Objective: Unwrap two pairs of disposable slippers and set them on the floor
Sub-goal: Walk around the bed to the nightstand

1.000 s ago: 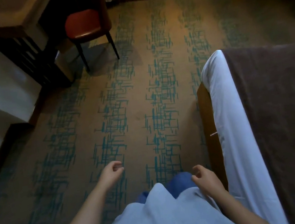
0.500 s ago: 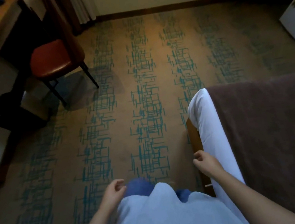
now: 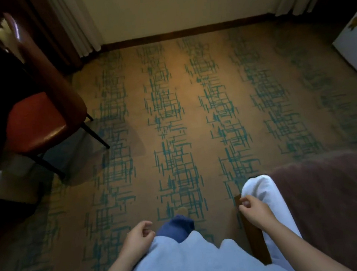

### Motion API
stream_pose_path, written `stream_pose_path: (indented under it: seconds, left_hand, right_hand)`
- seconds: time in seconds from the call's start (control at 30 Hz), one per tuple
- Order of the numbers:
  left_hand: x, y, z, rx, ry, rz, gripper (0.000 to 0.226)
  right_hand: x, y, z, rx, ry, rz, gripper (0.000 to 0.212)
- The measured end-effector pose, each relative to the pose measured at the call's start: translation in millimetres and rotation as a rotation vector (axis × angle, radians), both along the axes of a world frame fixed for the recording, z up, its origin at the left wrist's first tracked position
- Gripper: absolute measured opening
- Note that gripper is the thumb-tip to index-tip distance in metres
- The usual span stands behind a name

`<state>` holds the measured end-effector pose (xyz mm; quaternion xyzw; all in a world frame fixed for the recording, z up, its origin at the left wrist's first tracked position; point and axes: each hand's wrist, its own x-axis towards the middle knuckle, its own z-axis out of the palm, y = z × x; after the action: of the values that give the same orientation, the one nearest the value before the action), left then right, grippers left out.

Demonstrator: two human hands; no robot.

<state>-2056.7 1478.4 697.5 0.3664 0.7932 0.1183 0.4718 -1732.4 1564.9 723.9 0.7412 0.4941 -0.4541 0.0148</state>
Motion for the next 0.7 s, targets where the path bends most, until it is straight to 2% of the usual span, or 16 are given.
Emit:
stream_pose_path:
  seconds: [0.17, 0.4, 0.57, 0.7]
  left_hand:
    - [-12, 156, 27, 0.020, 0.037, -0.209, 0.031]
    - [46, 350, 53, 0.112, -0.020, -0.362, 0.030]
    - [103, 457, 48, 0.113, -0.034, -0.412, 0.028]
    - [142, 514, 47, 0.055, -0.028, -0.476, 0.023]
  right_hand:
    - [-7, 65, 8, -0.004, 0.002, -0.204, 0.026]
    - [26, 131, -4, -0.071, -0.002, -0.477, 0.012]
    - [65, 217, -21, -0.119, 0.033, -0.535, 0.030]
    - [111, 306, -11, -0.065, 0.044, -0.514, 0.033]
